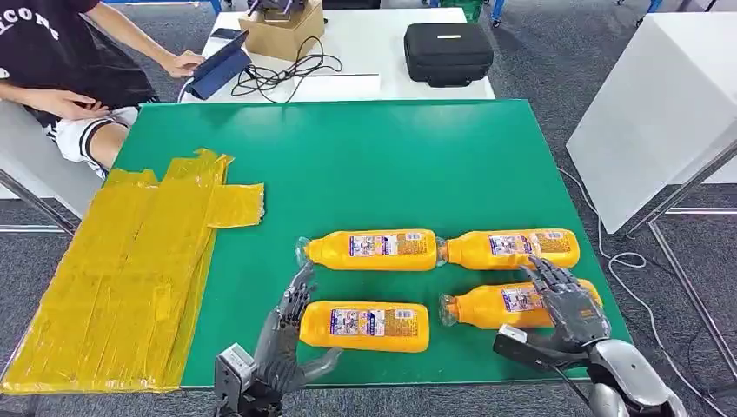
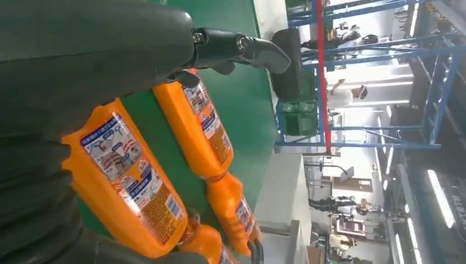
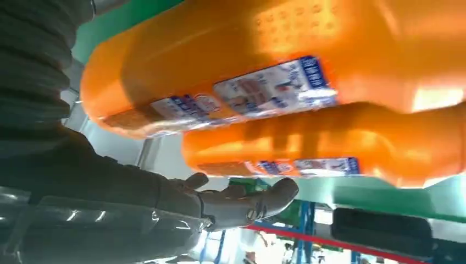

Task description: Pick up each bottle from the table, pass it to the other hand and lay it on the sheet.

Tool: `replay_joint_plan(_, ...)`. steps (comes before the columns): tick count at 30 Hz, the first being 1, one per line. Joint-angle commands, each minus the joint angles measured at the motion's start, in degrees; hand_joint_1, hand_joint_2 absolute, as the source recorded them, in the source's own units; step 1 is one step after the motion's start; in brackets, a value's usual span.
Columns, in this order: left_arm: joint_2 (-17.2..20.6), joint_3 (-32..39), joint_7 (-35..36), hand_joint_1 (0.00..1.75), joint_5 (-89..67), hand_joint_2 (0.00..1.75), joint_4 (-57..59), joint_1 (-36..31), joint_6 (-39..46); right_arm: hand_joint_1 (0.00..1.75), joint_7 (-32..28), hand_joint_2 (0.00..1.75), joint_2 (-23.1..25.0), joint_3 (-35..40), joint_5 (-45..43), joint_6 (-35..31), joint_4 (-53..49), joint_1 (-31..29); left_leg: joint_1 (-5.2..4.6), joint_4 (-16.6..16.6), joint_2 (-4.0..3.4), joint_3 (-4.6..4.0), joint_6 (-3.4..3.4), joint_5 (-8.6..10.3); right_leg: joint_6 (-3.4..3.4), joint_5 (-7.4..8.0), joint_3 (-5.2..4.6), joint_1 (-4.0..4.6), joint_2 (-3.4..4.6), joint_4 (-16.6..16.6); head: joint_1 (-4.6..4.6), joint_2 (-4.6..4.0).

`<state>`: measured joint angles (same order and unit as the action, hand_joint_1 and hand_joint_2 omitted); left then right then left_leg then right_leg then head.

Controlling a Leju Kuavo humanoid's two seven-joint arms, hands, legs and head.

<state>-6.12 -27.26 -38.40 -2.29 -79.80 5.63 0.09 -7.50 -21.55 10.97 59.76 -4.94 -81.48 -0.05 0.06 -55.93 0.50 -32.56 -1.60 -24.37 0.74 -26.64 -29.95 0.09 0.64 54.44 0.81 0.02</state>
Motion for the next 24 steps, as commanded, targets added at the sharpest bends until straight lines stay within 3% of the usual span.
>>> replay_joint_plan(1,-0.2,-0.2,1.0,0.00,0.4,1.75,3.6,-1.9,-0.7,0.00,-0.6,1.75,-0.9,5.7,-1.3,0.3,9.1,-6.4,0.04,0.1,-0.12,0.25,0.06,-0.05,0.06,0.01,0.25,0.03,0.04,-0.1,0.00,0.00)
replay_joint_plan(7,-1.0,0.8,1.9,0.00,-0.3,1.75,3.8,-2.4,-1.6,0.00,2.7,1.75,-1.5,8.1,-2.5,4.5,12.5,-8.3,0.03,0.1,-0.11,0.22,0.04,-0.04,0.06,0.01,0.23,0.03,0.03,-0.1,0.00,0.00)
replay_joint_plan(20,-1.4,1.6,2.5,0.00,-0.5,1.75,3.9,-2.7,-1.9,0.00,5.3,1.75,-2.2,8.1,-3.7,6.8,15.5,-10.6,0.05,0.0,-0.12,0.26,0.05,-0.05,0.06,0.01,0.26,0.04,0.01,-0.1,0.02,0.00)
replay_joint_plan(24,-1.5,2.2,2.7,0.00,-0.3,1.75,3.4,-2.1,-2.0,0.00,6.0,1.75,-3.7,7.9,-4.2,7.3,10.1,-7.6,0.02,0.0,-0.03,0.26,0.02,-0.01,0.06,0.00,0.27,0.01,-0.06,-0.1,0.02,0.00)
